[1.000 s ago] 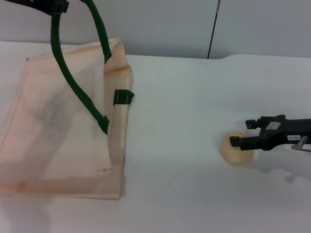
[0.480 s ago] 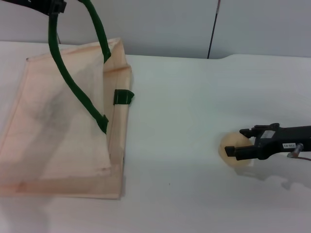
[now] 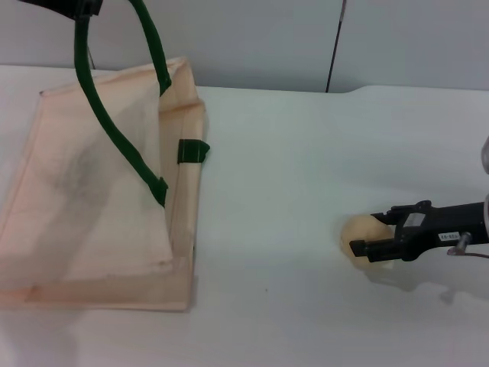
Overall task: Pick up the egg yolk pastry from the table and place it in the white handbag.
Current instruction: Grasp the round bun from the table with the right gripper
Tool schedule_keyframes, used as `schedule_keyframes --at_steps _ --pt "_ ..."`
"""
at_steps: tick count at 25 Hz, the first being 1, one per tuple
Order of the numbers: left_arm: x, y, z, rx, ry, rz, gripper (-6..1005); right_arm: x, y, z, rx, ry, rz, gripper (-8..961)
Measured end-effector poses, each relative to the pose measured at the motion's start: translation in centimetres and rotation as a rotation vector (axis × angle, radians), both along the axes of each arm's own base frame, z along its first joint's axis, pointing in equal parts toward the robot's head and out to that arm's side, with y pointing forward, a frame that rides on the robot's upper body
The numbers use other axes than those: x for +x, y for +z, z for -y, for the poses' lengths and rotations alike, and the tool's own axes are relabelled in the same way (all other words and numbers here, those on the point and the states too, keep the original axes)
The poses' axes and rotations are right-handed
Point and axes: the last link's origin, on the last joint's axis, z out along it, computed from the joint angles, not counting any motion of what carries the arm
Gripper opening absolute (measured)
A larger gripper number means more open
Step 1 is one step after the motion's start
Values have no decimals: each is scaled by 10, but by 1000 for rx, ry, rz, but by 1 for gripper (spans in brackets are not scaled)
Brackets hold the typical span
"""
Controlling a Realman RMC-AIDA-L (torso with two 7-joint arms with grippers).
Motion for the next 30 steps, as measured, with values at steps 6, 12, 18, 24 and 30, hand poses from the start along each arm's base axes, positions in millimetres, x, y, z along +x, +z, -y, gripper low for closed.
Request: schedule_keyframes --at_steps 6,12,18,24,30 --pt "0 1 0 2 0 -1 120 -1 2 -2 6 5 4 755" --pt "0 1 0 4 -1 -1 119 -4 3 -5 18 20 0 682" --pt "1 1 0 2 -5 -5 119 -6 5 -7 25 36 8 602" --pt "1 1 0 2 -9 -9 119 -6 5 -7 24 38 13 535" --pt "1 1 0 0 -10 -11 119 -4 4 -7 23 43 28 485"
